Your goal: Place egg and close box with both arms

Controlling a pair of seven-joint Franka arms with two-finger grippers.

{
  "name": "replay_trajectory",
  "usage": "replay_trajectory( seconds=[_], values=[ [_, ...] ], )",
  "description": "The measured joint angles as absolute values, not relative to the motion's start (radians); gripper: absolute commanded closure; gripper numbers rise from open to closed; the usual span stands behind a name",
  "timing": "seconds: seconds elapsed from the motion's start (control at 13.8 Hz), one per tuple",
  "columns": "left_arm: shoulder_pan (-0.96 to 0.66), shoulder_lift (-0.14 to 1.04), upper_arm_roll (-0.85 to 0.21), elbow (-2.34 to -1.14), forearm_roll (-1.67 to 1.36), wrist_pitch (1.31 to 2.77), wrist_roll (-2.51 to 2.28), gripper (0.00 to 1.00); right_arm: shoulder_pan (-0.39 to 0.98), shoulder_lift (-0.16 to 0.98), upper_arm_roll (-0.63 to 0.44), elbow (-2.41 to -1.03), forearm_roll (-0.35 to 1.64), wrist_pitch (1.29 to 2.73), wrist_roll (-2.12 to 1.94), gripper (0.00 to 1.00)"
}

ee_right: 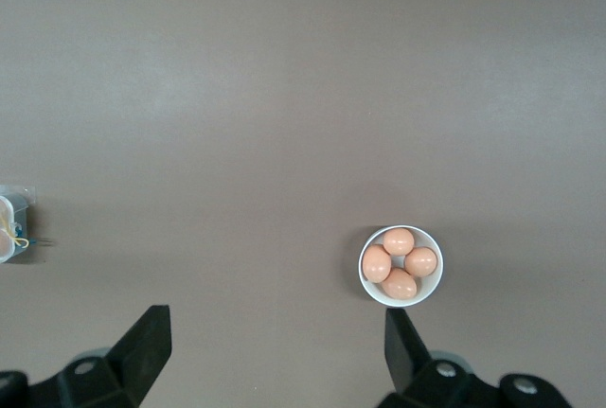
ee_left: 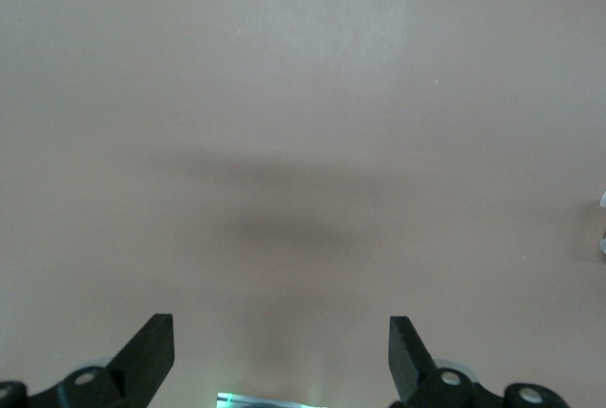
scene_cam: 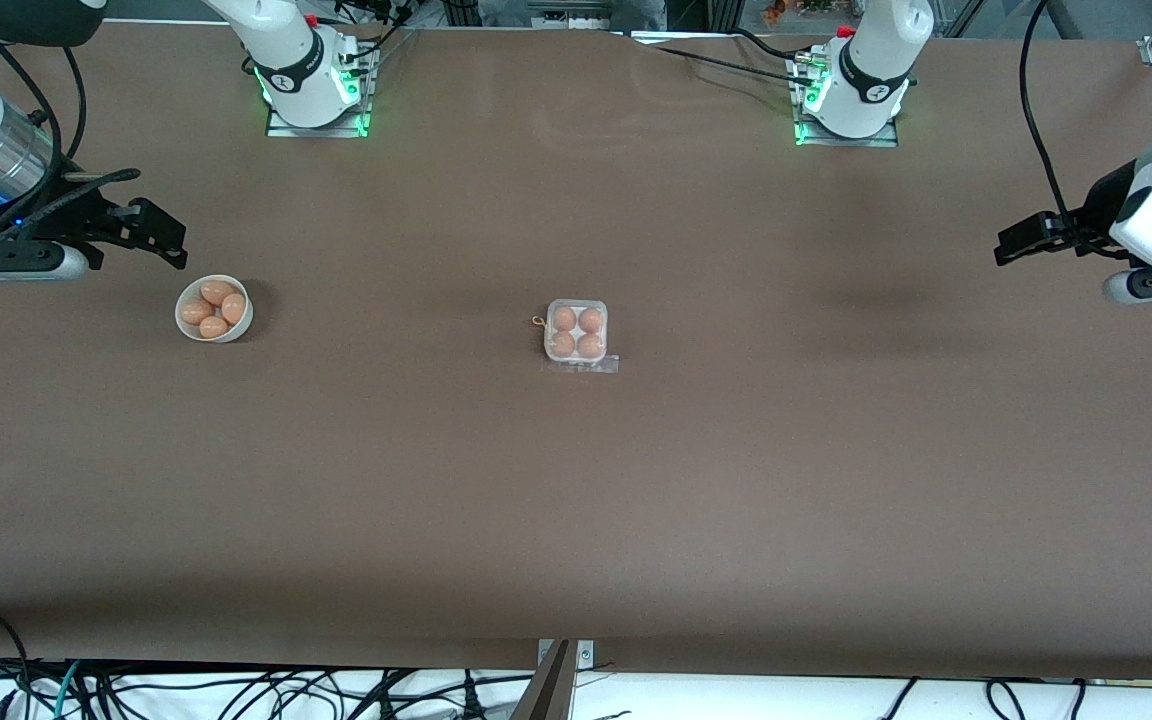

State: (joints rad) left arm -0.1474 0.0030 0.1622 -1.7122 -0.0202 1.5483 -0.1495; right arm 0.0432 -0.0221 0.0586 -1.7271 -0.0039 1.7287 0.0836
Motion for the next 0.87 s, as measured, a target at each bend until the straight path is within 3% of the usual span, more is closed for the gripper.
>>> replay_trajectory(
  seconds=[0.87],
  values=[
    [-0.126,-0.019,0.163,-1.734,-0.020,1.555,-0.115,0.00,0.043,-0.022,0.059,-1.727,-0.004,1.723,0.084,0.00]
  ],
)
